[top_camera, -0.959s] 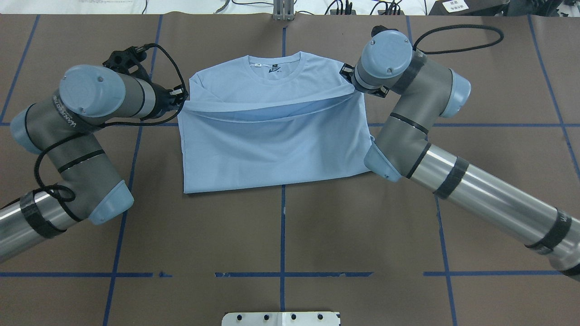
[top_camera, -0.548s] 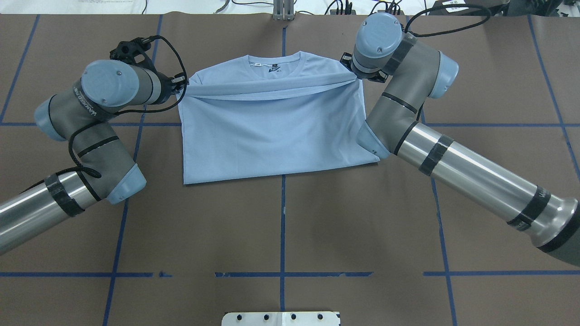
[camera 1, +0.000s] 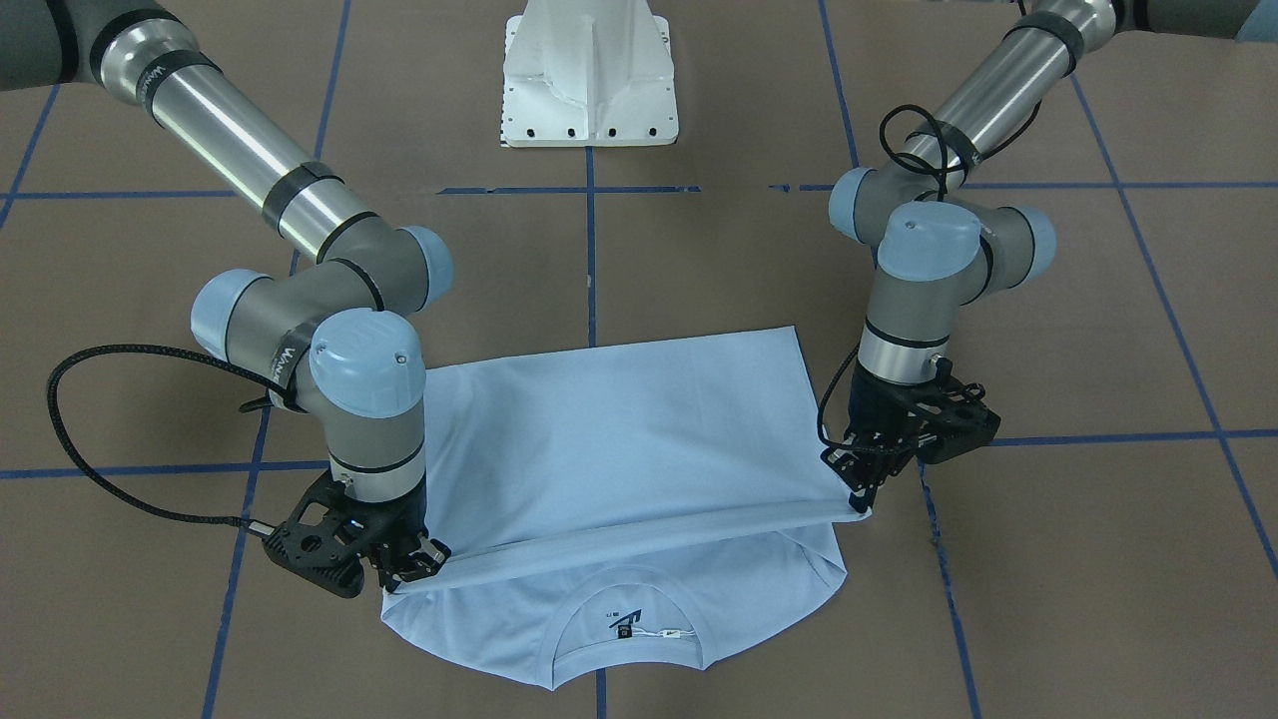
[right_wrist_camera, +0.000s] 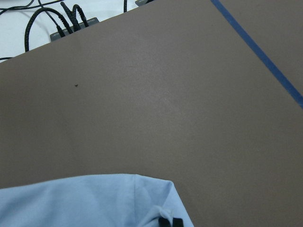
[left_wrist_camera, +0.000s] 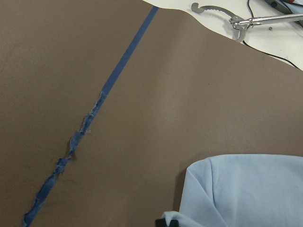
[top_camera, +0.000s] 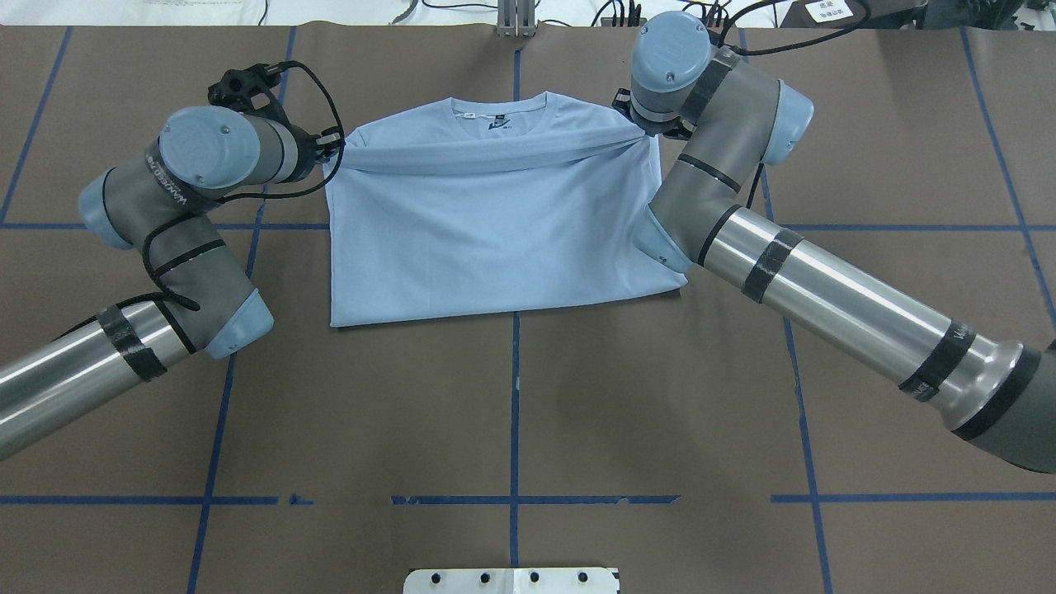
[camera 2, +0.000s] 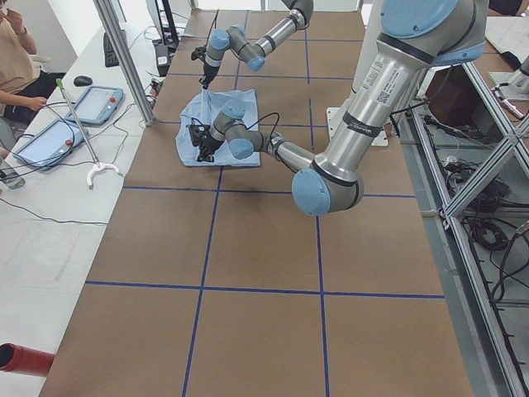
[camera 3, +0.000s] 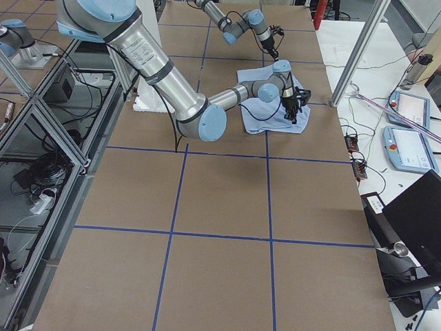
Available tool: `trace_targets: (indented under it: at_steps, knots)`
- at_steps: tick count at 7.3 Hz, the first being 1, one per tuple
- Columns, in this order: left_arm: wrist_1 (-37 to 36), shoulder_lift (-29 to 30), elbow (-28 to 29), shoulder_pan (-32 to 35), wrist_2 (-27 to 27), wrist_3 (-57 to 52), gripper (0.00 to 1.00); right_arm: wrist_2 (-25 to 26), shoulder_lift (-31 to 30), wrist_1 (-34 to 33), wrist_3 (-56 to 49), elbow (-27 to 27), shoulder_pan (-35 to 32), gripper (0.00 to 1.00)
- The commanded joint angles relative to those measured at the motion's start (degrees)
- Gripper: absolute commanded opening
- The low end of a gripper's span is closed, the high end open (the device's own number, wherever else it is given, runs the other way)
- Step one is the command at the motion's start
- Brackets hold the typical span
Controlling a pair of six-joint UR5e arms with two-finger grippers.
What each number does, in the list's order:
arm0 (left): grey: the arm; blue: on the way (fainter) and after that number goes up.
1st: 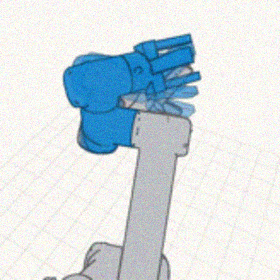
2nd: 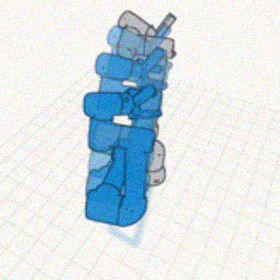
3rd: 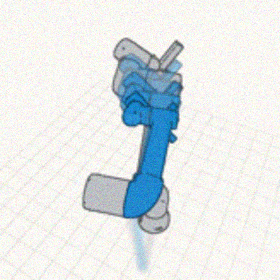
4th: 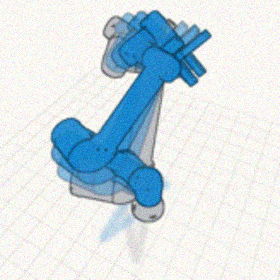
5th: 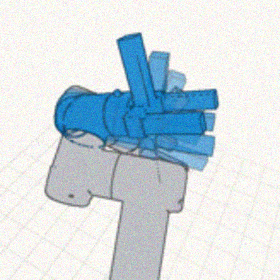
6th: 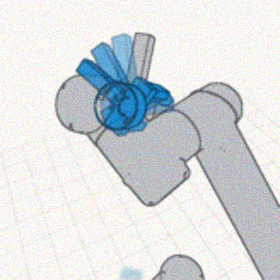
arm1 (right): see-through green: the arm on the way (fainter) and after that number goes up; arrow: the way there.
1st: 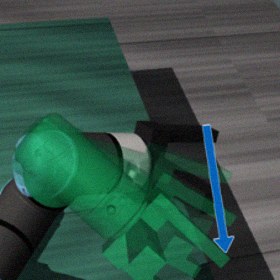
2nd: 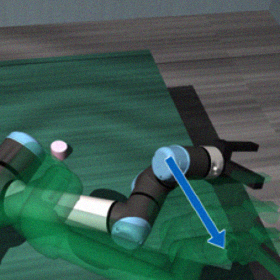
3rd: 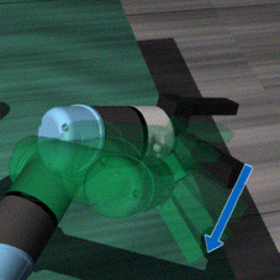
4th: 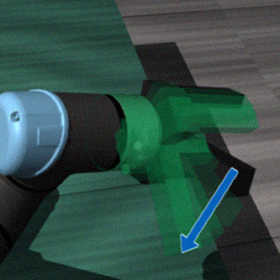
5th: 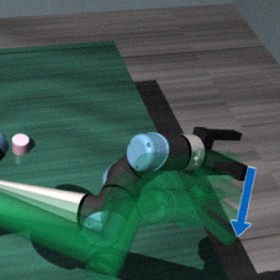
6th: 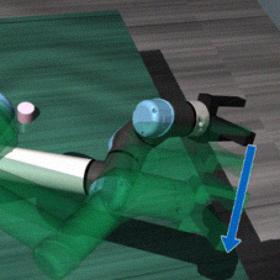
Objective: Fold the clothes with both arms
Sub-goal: 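Lay the hem down near the collar and open both grippers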
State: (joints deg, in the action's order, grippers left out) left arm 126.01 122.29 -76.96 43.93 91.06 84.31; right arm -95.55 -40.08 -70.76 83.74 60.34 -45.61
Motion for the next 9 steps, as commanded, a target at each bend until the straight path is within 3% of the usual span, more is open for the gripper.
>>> trace_targets:
  at_steps: [1, 4, 5, 6, 7, 8, 9]
  knots:
    - [0.2, 1.2, 1.1, 0.0, 0.0, 0.0, 0.0, 0.1, 0.3, 0.0, -0.2, -0.3, -0.4, 0.0]
    - [0.2, 1.4, 1.1, 0.0, 0.0, 0.0, 0.01, 0.1, 0.3, 0.0, -2.5, -1.3, -1.2, 0.0]
    - [0.2, 1.4, 1.4, 0.0, 0.0, 0.0, 0.17, 0.2, 0.3, 0.0, -2.5, -1.4, -1.1, 0.0]
    - [0.3, 1.5, 1.6, -0.1, 0.0, -0.1, 0.34, 0.2, 0.3, 0.0, -2.6, -1.4, -1.1, 0.06]
    - [0.3, 1.5, 2.0, -0.1, 0.0, -0.1, 0.39, 0.3, 0.3, 0.0, -2.7, -1.4, -1.1, 0.3]
    - [0.3, 1.5, 2.0, -0.1, 0.0, 0.0, 0.43, 0.4, 0.3, 2.1, -2.7, -1.5, -1.0, 0.41]
    - [0.3, 1.4, 2.0, 0.0, 0.1, 0.0, 0.43, 0.6, 0.2, 3.4, -2.6, -1.8, -1.1, 0.43]
